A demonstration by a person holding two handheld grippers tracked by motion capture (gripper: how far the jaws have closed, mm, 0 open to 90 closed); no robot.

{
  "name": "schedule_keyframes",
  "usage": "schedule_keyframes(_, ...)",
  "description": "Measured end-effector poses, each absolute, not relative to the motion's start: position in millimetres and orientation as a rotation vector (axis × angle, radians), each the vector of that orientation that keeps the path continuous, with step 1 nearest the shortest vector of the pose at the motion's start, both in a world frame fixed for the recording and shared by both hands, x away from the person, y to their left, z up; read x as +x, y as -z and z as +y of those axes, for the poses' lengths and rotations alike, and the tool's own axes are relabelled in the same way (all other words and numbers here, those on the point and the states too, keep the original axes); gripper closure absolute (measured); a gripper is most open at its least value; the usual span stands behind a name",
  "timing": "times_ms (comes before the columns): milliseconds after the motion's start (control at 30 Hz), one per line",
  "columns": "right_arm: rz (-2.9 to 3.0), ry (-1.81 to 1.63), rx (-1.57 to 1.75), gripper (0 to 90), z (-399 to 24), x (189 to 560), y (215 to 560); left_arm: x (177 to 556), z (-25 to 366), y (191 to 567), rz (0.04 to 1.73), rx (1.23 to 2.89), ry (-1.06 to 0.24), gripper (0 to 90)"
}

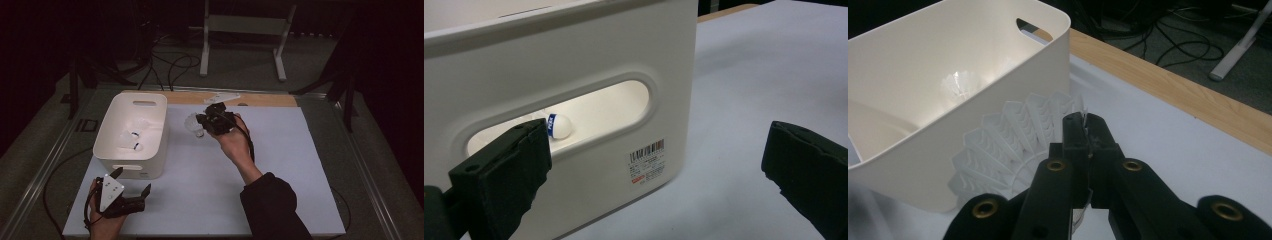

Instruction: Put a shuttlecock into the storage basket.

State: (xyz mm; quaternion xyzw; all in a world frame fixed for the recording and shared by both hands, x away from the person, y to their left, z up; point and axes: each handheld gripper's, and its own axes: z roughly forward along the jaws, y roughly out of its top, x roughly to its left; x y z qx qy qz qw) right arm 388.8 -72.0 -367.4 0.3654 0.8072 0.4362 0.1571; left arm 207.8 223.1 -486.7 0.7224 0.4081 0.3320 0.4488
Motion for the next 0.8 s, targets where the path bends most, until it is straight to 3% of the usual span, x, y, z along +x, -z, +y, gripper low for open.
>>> schedule_keyframes(800, 2.273, -1.248, 1.027, 89.8, -64, 398, 355, 208, 224, 487, 1.011, 1.781, -0.825, 0.2)
